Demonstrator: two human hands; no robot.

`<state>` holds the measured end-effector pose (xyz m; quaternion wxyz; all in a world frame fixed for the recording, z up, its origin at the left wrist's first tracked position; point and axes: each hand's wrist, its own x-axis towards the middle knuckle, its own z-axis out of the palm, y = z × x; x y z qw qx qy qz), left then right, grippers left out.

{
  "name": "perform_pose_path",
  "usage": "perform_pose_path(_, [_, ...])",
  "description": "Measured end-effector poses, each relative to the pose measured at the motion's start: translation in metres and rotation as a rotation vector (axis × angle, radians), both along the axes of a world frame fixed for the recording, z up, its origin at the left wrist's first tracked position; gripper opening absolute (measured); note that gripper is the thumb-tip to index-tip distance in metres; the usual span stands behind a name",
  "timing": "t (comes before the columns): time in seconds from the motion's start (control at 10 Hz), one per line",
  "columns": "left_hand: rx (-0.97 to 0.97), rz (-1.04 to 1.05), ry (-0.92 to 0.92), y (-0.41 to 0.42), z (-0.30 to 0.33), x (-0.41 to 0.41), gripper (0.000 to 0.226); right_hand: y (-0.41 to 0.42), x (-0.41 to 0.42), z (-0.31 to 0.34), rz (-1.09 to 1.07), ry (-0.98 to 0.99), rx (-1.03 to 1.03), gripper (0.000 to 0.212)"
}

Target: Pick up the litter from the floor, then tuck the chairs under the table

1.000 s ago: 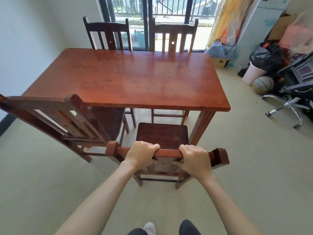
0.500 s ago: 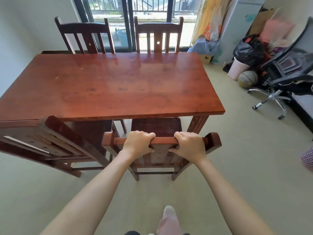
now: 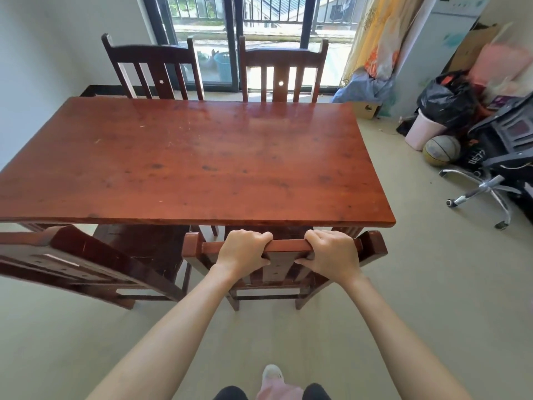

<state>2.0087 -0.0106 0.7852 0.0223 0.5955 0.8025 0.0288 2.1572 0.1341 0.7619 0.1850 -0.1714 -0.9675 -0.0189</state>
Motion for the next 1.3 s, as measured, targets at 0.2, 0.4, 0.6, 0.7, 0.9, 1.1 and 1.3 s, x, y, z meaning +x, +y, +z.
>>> perform_pose_path(0.2, [-0.021,0.02,-0.03,0.01,-0.003,-0.001,0.029,0.013,-0.002,-0.004,0.011,-0.006,-0.011,0.05])
perform_pose_path(0.4, [0.009,0.003,-0.027,0.011,-0.005,-0.008,0.03,0.012,-0.006,-0.003,0.011,0.009,-0.015,0.047])
perform_pose_path(0.6, [0.032,-0.011,-0.017,0.011,-0.008,-0.015,0.03,0.009,-0.012,-0.002,-0.031,-0.022,-0.037,0.049])
perform_pose_path(0.7, [0.045,-0.012,-0.023,0.01,-0.008,-0.018,0.029,0.005,-0.014,-0.001,-0.047,-0.055,-0.053,0.05])
perform_pose_path(0.9, [0.049,0.018,-0.007,0.011,-0.004,-0.016,0.025,0.005,-0.015,0.002,-0.039,-0.068,-0.109,0.045])
perform_pose_path(1.1, [0.208,0.064,-0.333,0.004,0.004,-0.012,0.039,-0.004,-0.012,0.018,-0.031,0.028,-0.388,0.05])
perform_pose_path(1.3, [0.598,0.166,-0.541,-0.037,-0.005,-0.009,0.019,-0.012,-0.007,0.012,-0.151,0.35,-0.597,0.033])
